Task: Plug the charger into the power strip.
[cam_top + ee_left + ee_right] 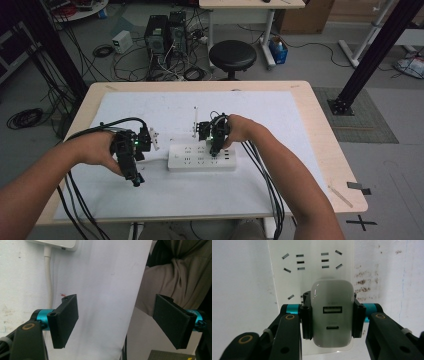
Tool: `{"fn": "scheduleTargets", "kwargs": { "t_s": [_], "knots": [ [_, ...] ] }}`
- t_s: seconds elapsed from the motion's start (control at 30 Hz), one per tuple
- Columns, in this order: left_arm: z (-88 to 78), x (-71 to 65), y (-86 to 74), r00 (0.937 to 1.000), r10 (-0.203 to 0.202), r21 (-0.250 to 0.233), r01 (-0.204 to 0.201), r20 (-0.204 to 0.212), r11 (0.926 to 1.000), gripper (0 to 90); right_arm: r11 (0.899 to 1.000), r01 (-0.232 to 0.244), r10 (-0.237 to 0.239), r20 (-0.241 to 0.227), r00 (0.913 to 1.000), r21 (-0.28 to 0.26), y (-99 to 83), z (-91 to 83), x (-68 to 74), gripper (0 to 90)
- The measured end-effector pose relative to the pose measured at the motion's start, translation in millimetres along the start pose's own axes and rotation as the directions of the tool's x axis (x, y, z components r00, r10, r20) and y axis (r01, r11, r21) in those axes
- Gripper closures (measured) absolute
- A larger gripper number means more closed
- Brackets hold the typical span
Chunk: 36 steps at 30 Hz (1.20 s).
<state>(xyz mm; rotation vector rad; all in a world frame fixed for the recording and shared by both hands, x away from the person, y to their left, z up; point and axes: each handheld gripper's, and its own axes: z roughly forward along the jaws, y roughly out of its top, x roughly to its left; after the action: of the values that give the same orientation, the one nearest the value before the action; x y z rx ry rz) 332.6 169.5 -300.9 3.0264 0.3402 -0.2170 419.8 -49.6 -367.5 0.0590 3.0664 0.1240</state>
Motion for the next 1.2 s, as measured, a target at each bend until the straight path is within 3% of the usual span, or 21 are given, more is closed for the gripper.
{"fn": "scheduleTargets", "kwargs": {
  "t_s": [0.13,0.27,0.37,0.53,0.7,0.73,0.77,0.8,0.9,1.0,1.13,1.2],
  "knots": [
    [2.2,0.1,-0.3,0.9999,-0.001,0.000,0.001,0.012,1.0000,21.1,0.999,-0.008,0.008,-0.012,0.9999,-0.049,-8.7,1.1,-2.3,62.4],
    [3.2,1.1,-0.2,0.9999,-0.005,0.007,0.005,0.012,1.0000,21.0,0.998,-0.011,0.010,-0.011,0.9999,-0.054,-8.5,2.0,-2.4,62.4],
    [3.1,1.4,0.7,0.9999,-0.003,0.008,0.003,0.016,1.0000,21.1,1.000,0.002,-0.002,0.001,1.0000,-0.021,-2.6,3.9,-0.2,62.4],
    [1.7,5.1,-1.5,0.9999,-0.012,-0.012,0.012,0.010,0.9999,21.1,0.999,-0.015,0.015,-0.013,0.9998,-0.039,-6.7,4.3,-2.2,62.1],
    [2.9,7.4,-1.9,0.9999,-0.010,-0.018,0.010,0.005,0.9998,21.1,1.000,-0.024,0.024,-0.024,0.9994,-0.012,-3.5,3.4,-3.6,61.0],
    [3.1,7.1,-2.2,0.9999,-0.011,-0.019,0.011,0.006,0.9997,21.1,0.998,-0.054,0.053,-0.071,0.9960,-0.018,-2.9,3.0,-7.7,45.0],
    [3.4,7.1,-2.4,0.9999,-0.010,-0.018,0.010,0.005,0.9998,21.1,0.998,-0.054,0.053,-0.071,0.9960,-0.018,-2.9,3.0,-7.7,45.0],
    [3.5,6.9,-2.8,1.0000,-0.008,-0.016,0.008,0.003,0.9998,21.1,0.996,-0.081,0.078,-0.090,0.9929,-0.029,-2.3,-0.2,-11.2,33.6],
    [2.4,7.5,-4.5,0.9999,-0.010,-0.021,0.010,-0.004,0.9997,21.0,0.997,-0.068,0.066,-0.099,0.9929,-0.020,-1.1,-4.7,-8.9,28.3],
    [1.3,9.3,-6.0,0.9998,-0.017,-0.026,0.017,-0.003,0.9995,21.1,0.998,-0.061,0.063,-0.091,0.9938,0.029,-0.2,-12.4,-2.5,21.7],
    [-0.2,10.2,-6.7,0.9991,-0.043,-0.039,0.042,-0.007,0.9983,21.1,0.996,-0.087,0.086,-0.081,0.9930,-0.001,-3.0,-29.6,3.3,19.6],
    [-2.4,12.5,-7.1,0.9993,-0.034,-0.037,0.034,-0.012,0.9988,21.1,0.996,-0.085,0.085,-0.069,0.9940,0.002,-3.3,-33.6,6.6,19.5]
  ]
}}
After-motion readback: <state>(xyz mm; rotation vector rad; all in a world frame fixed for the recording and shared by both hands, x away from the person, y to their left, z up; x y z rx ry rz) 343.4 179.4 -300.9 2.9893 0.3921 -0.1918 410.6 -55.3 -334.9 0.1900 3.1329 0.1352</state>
